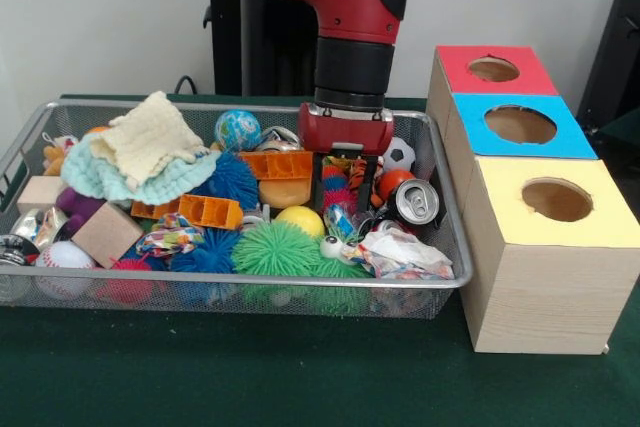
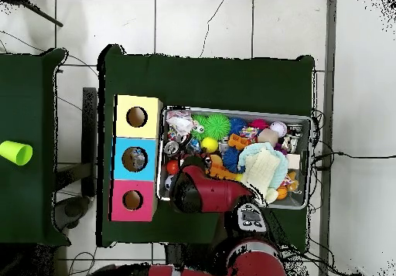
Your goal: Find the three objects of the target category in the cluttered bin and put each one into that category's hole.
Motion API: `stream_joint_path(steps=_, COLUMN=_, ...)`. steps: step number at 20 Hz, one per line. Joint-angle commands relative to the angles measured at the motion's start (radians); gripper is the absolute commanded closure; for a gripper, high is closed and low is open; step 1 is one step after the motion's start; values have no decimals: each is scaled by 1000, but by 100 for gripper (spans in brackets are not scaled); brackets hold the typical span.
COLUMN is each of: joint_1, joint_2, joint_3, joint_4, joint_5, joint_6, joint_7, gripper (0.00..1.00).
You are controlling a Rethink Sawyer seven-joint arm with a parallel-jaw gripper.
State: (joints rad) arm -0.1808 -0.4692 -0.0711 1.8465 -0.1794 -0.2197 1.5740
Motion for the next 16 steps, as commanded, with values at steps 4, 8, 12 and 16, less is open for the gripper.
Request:
stream_joint_path(steps=4, joint_1=-54, joint_2=-133, joint_3=109, joint_4=55, joint_5=31, joint_6=127, joint_7=193, gripper=0)
stream_joint_path(steps=8, joint_1=-59, joint_2=-155, joint_3=119, joint_4=65, joint_5=35, joint_6=148, joint_7=191, gripper=0)
stream_joint_path(steps=12, joint_1=-61, joint_2=-170, joint_3=124, joint_4=71, joint_5=40, joint_6=166, joint_7=190, gripper=0)
stream_joint_path(steps=16, joint_1=-51, joint_2=-152, joint_3=113, joint_4=66, joint_5=46, joint_6=156, joint_7=196, gripper=0)
